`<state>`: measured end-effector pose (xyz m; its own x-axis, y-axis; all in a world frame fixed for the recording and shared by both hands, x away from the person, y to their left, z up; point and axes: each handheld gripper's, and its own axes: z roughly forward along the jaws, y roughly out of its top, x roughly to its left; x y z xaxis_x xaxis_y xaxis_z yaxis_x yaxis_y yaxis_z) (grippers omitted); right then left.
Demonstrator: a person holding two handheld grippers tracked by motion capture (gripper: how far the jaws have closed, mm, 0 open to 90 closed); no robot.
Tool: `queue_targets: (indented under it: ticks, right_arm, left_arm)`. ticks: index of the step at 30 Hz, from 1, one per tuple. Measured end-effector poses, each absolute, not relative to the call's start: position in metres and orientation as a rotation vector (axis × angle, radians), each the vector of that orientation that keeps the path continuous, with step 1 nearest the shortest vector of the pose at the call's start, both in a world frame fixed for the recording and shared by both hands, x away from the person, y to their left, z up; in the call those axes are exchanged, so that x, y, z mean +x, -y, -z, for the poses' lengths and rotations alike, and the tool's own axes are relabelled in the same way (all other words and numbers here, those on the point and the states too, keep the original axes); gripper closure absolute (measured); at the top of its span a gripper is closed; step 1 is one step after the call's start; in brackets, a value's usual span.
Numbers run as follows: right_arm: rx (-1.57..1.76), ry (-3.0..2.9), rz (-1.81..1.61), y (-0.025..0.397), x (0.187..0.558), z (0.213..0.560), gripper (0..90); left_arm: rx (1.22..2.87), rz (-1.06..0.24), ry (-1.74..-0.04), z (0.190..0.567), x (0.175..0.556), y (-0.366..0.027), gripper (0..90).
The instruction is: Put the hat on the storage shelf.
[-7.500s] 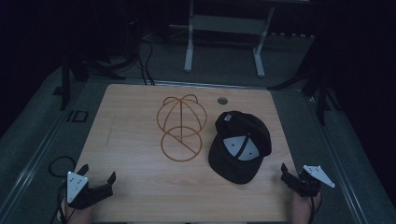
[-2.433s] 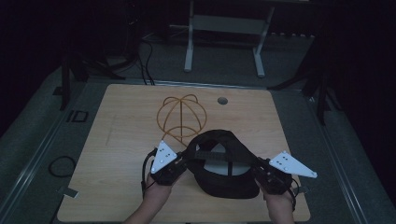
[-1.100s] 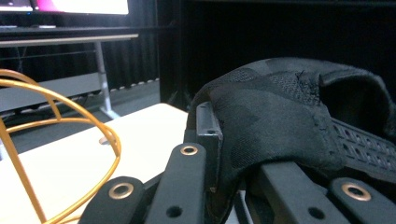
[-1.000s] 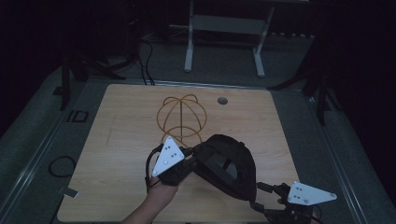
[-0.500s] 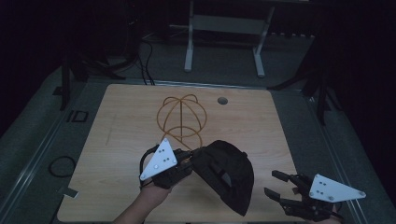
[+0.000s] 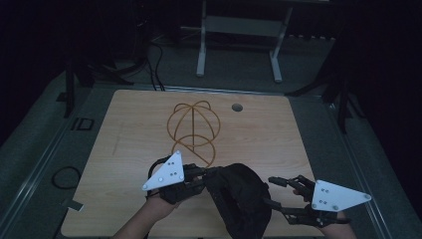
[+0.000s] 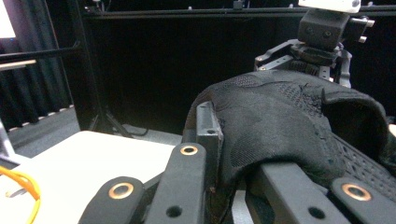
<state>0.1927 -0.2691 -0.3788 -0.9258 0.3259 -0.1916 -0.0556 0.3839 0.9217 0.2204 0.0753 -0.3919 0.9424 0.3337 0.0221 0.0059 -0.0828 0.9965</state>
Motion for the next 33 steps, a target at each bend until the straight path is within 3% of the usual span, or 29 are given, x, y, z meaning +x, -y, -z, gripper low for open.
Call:
queue_targets:
  ticks: [4, 7, 8, 9, 11, 23, 25, 26, 27, 28, 33]
  right_arm:
    - [0.193, -2.328, -1.553, 0.263, 0.195, 0.379, 53.9]
    - [0.184, -2.33, -1.548, 0.261, 0.195, 0.38, 67.8]
    - [0.184, -2.33, -1.548, 0.261, 0.195, 0.38, 67.8]
    - [0.196, -2.335, -1.547, 0.262, 0.195, 0.381, 78.9]
    - [0.229, -2.331, -1.553, 0.263, 0.195, 0.381, 87.2]
    - [0.337, -2.285, -1.612, 0.277, 0.198, 0.383, 88.9]
    - [0.352, -2.275, -1.61, 0.28, 0.197, 0.382, 88.9]
    - [0.352, -2.275, -1.61, 0.28, 0.197, 0.382, 88.9]
    - [0.364, -2.261, -1.611, 0.283, 0.197, 0.381, 88.9]
    - [0.373, -2.254, -1.615, 0.285, 0.198, 0.38, 88.9]
    - [0.431, -2.212, -1.592, 0.292, 0.2, 0.376, 88.9]
  left_arm:
    - [1.636, -0.271, -0.257, 0.392, 0.222, -0.072, 88.0]
    - [1.625, -0.259, -0.257, 0.391, 0.223, -0.07, 88.0]
    - [1.625, -0.259, -0.257, 0.391, 0.223, -0.07, 87.9]
    - [1.623, -0.263, -0.262, 0.391, 0.223, -0.069, 87.9]
    - [1.63, -0.273, -0.262, 0.391, 0.224, -0.068, 87.9]
    - [1.695, -0.317, -0.329, 0.396, 0.23, -0.056, 85.1]
    - [1.712, -0.331, -0.353, 0.396, 0.23, -0.054, 77.0]
    - [1.718, -0.346, -0.363, 0.396, 0.23, -0.054, 77.0]
    - [1.719, -0.359, -0.373, 0.396, 0.23, -0.054, 62.7]
    - [1.724, -0.387, -0.399, 0.396, 0.23, -0.056, 57.9]
    - [1.743, -0.417, -0.415, 0.395, 0.229, -0.06, 51.8]
